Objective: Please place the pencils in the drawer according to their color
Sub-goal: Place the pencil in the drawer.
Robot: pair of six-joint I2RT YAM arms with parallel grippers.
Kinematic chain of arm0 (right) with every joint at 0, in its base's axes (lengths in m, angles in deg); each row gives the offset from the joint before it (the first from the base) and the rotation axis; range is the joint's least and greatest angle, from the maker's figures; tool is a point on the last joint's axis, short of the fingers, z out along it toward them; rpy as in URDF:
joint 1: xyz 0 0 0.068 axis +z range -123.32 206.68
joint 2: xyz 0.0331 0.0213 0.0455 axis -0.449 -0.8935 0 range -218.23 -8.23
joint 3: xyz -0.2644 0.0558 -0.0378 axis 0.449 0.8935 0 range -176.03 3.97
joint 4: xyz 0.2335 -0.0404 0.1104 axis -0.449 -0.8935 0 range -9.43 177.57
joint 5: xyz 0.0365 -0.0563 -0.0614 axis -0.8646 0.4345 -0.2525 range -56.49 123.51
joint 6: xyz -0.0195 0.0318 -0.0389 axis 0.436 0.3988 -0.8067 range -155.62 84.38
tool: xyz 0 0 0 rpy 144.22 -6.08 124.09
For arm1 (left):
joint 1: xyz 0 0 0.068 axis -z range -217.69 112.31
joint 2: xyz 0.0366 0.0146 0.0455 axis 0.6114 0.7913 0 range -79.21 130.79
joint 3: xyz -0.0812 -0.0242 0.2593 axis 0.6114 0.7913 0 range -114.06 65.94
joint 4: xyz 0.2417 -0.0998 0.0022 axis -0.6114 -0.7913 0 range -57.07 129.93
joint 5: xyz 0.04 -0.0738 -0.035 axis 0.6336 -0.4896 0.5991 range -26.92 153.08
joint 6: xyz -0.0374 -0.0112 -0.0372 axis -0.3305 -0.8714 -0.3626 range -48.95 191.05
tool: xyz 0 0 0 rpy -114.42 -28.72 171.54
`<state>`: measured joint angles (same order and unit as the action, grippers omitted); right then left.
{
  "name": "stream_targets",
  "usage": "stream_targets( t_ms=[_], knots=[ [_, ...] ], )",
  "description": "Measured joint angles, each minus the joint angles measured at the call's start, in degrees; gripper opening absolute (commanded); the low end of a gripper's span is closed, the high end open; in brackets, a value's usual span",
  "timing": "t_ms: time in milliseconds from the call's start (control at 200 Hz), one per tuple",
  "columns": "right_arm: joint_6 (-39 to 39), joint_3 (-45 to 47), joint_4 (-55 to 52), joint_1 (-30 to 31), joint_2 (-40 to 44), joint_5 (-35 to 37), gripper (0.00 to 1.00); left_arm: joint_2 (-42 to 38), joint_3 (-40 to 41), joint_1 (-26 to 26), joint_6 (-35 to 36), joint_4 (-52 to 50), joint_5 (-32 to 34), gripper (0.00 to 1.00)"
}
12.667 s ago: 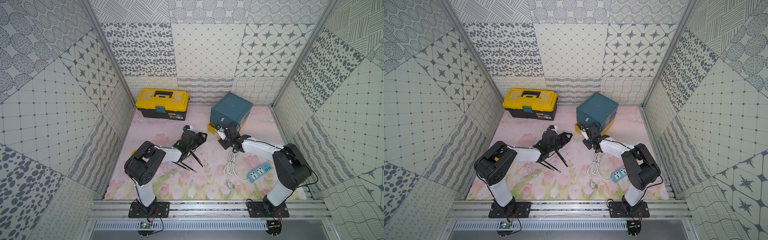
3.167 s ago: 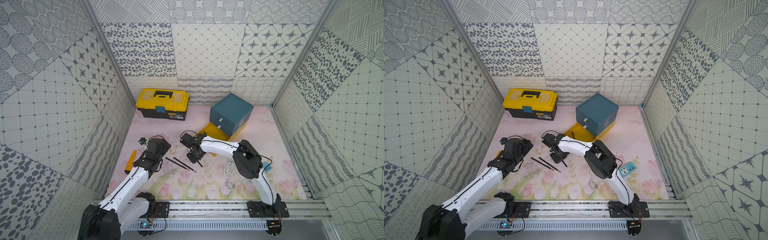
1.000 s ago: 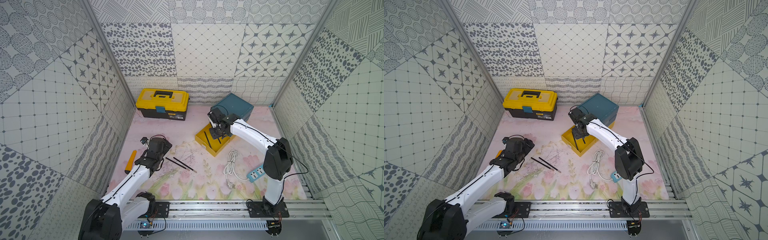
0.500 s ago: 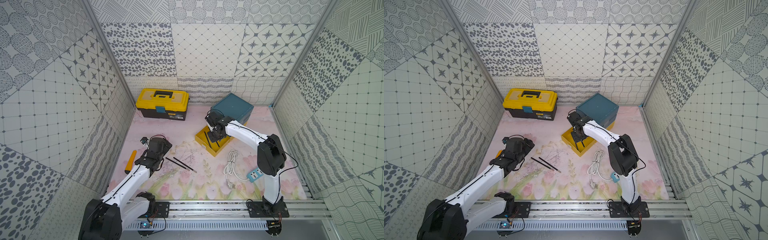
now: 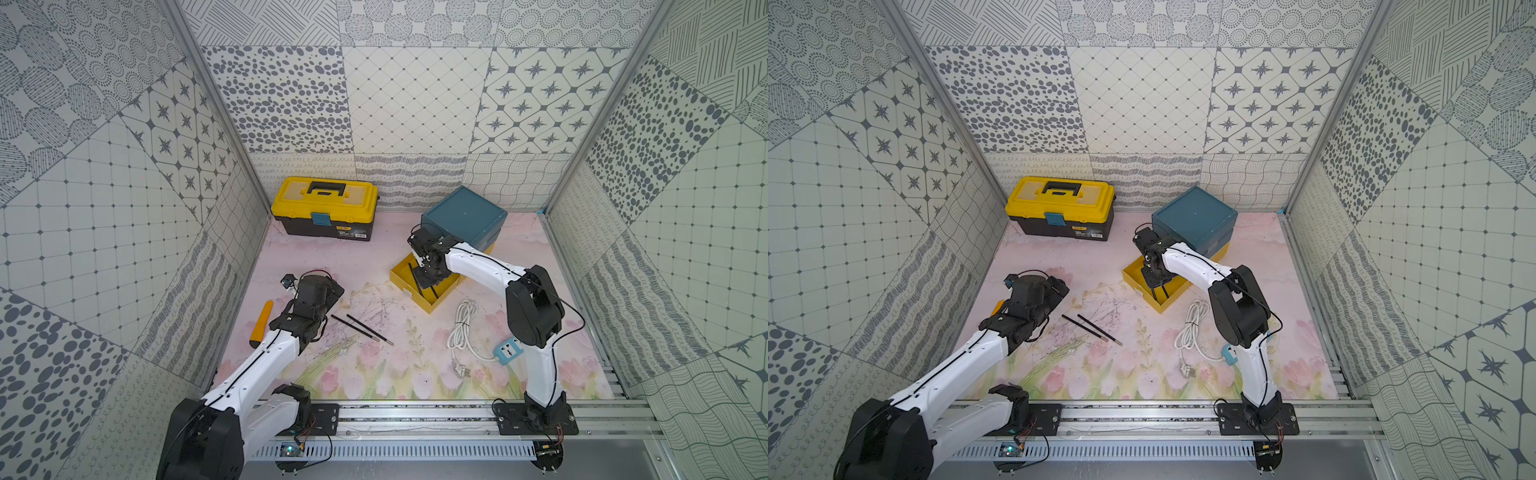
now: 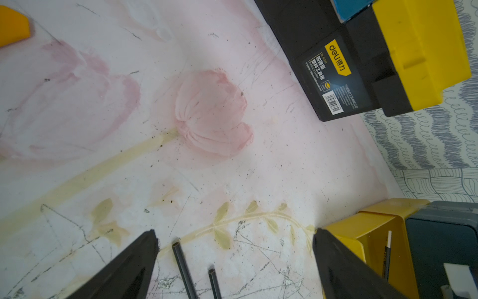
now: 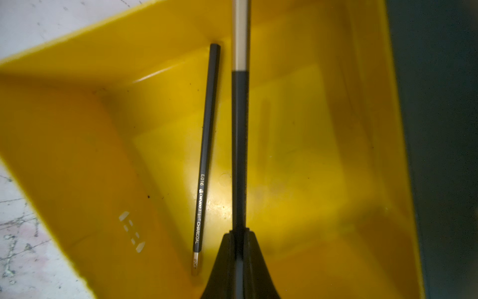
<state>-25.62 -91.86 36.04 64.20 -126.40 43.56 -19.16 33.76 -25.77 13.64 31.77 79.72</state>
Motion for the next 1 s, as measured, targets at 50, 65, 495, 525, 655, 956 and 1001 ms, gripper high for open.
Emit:
stream_targets(
  t_ms=[50,65,495,525,655,956,1001],
  knots=[
    [0.00,0.00,0.02,0.00,-0.24,0.00,0.00,0.00,0.00,-0.02,0.00,0.00,0.00,0.99],
    [0.00,0.00,0.00,0.00,-0.33,-0.02,0.00,0.00,0.00,-0.02,0.00,0.00,0.00,0.99],
    [0.04,0.09,0.09,0.00,-0.42,-0.15,0.17,-0.07,0.02,-0.02,0.00,0.00,0.00,0.99],
    [-0.07,0.09,0.11,0.00,-0.42,-0.15,0.18,-0.07,0.02,-0.02,0.00,0.00,0.00,0.99],
    [-0.11,0.13,0.11,0.00,-0.42,-0.20,0.21,-0.13,0.02,-0.02,0.00,-0.02,0.00,0.99],
    [-0.09,0.20,0.11,0.00,-0.13,-0.39,0.23,-0.13,0.02,0.00,0.00,0.00,0.00,0.99],
    [-0.09,0.20,0.13,0.00,0.09,-0.46,0.23,-0.13,0.02,-0.02,0.00,-0.02,0.00,0.99]
  ],
)
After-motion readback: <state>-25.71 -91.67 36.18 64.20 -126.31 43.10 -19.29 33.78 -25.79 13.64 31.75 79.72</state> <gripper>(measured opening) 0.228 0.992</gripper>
